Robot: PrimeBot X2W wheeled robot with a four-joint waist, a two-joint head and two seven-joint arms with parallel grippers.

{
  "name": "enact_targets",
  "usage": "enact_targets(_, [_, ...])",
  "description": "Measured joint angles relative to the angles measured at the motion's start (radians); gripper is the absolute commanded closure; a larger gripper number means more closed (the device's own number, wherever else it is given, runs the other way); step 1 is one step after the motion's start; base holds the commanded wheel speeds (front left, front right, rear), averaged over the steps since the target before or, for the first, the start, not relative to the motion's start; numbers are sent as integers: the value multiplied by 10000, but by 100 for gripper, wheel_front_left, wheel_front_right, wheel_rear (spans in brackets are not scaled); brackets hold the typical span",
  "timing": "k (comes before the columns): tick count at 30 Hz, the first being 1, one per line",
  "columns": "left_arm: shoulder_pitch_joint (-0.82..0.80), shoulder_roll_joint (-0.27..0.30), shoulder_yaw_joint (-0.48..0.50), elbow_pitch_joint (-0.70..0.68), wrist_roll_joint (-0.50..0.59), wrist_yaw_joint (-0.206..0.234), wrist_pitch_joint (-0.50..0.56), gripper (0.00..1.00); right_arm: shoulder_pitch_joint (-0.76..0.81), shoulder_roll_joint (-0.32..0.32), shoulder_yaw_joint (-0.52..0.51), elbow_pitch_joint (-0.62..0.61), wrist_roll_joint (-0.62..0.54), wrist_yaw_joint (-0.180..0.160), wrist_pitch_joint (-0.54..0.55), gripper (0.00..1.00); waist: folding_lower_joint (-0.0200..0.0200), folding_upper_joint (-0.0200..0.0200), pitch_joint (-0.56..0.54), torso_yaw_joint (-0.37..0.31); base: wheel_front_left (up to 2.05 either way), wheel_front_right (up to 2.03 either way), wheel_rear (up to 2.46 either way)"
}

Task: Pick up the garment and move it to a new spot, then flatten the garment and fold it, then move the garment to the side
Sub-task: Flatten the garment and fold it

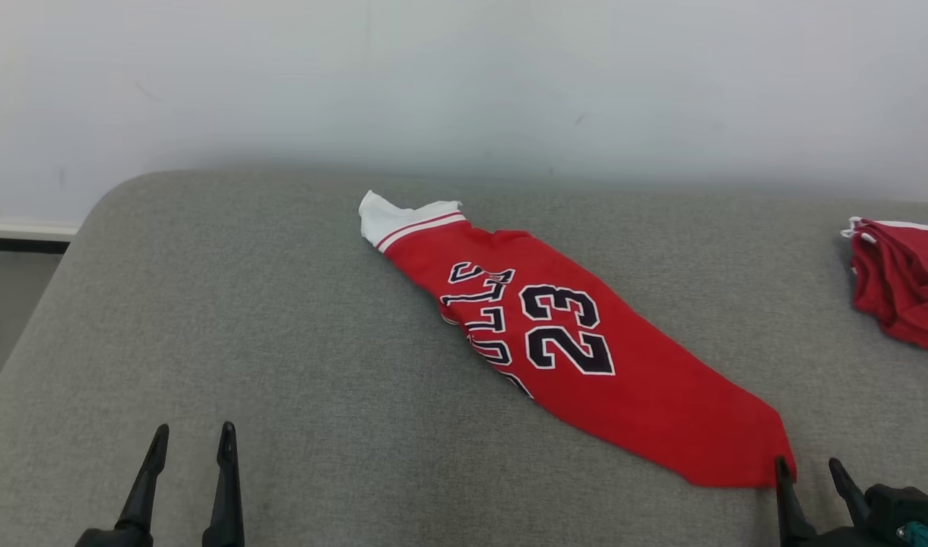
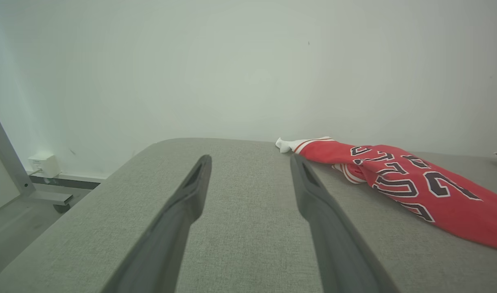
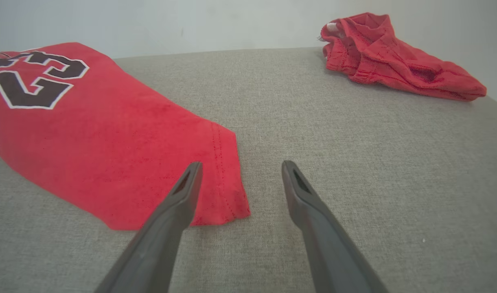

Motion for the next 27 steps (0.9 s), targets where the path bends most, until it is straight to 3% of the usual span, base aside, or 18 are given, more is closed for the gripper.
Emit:
enact_targets(7, [-138,-52,75,107,104,-92,0,0,-533,-42,159,1421,230,0,-10,0,0,1,220,245,0,0,0])
enact_targets(8, [-170,-58,84,121,123,-94,0,0,-637,-35,244,1632,276,0,-10,58,0,0,251,269,0,0,0])
enact_targets(10, [-204,-67,123,161,161,-98,0,0,-893,-38,454,1962,351,-2,-17,100,0,0,294,302,0,0,0])
enact_targets(14, [-214,-109,138,303,201,-111,0,0,-1370,-21,974,2006,541,-2,-29,100,0,1,238,311,0,0,0])
enact_targets(21, [-181,-167,121,608,234,-184,0,0,-1954,161,2318,855,681,-2,-29,100,0,1,-175,225,0,0,0])
enact_targets(27, [-169,-217,33,773,245,-194,0,0,-3715,621,3871,-107,1221,-2,-27,100,0,0,-499,126,0,0,0])
